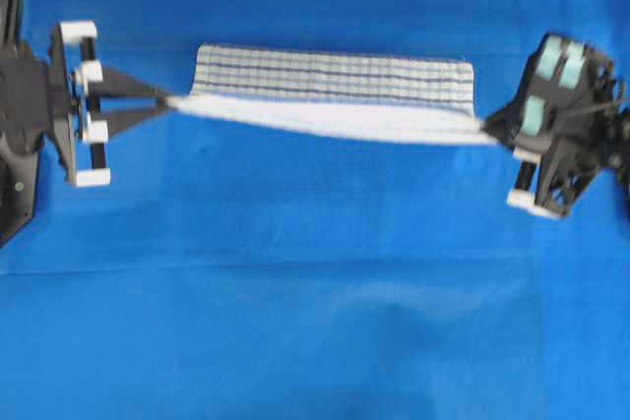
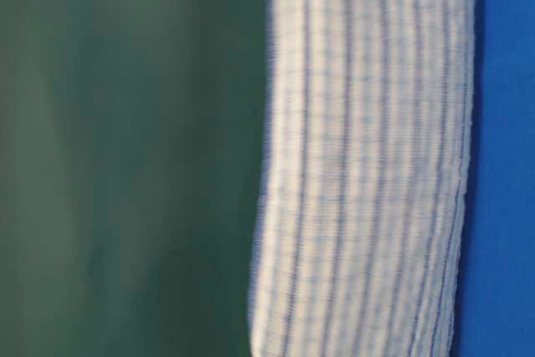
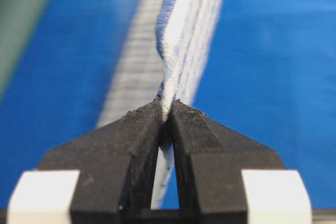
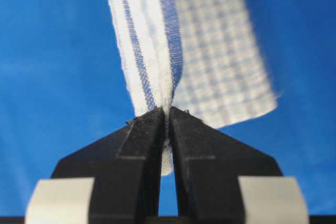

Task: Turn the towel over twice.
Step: 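Swing the towel down toward the near side and lay it flat, then open both grippers to release the towel's near corners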

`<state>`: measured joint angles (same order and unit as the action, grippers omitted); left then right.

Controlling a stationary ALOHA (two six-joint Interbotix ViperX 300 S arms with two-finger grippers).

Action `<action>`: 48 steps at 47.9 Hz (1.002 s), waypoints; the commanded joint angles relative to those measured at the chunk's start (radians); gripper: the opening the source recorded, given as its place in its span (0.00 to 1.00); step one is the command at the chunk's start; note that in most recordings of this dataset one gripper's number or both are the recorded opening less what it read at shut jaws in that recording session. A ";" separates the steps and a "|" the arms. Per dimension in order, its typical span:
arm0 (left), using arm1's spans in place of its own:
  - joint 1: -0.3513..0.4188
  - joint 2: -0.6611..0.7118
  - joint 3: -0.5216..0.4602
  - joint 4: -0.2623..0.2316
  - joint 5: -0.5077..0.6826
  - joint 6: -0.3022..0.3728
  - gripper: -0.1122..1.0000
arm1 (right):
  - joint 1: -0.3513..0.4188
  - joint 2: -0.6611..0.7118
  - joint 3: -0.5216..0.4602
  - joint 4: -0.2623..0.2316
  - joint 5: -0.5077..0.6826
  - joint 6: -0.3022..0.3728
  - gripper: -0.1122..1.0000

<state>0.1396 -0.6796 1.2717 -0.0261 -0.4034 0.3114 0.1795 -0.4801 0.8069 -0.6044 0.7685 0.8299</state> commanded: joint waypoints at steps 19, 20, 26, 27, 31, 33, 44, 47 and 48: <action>-0.275 0.158 -0.011 -0.002 0.077 -0.225 0.14 | 0.140 0.175 0.071 0.005 -0.219 0.239 0.16; -0.282 0.169 -0.012 -0.002 0.077 -0.230 0.14 | 0.143 0.181 0.077 0.005 -0.232 0.252 0.16; -0.307 0.242 -0.015 -0.002 0.054 -0.265 0.14 | 0.158 0.206 0.101 0.005 -0.285 0.310 0.16; -0.310 0.255 -0.015 -0.002 0.046 -0.268 0.14 | 0.161 0.209 0.104 0.005 -0.291 0.318 0.16; -0.321 0.302 -0.015 -0.002 0.011 -0.276 0.14 | 0.167 0.221 0.112 0.003 -0.313 0.339 0.16; -0.325 0.324 -0.015 -0.002 -0.005 -0.276 0.14 | 0.169 0.227 0.115 0.005 -0.321 0.347 0.16; -0.330 0.410 -0.038 0.000 -0.017 -0.279 0.14 | 0.172 0.264 0.117 0.005 -0.357 0.354 0.16; -0.330 0.416 -0.051 -0.002 -0.003 -0.279 0.14 | 0.172 0.270 0.117 0.003 -0.356 0.354 0.16; -0.330 0.417 -0.054 -0.002 0.005 -0.279 0.14 | 0.170 0.273 0.115 0.005 -0.356 0.354 0.16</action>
<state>-0.1856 -0.2638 1.2410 -0.0261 -0.4096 0.0337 0.3451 -0.2056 0.9311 -0.6029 0.4157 1.1842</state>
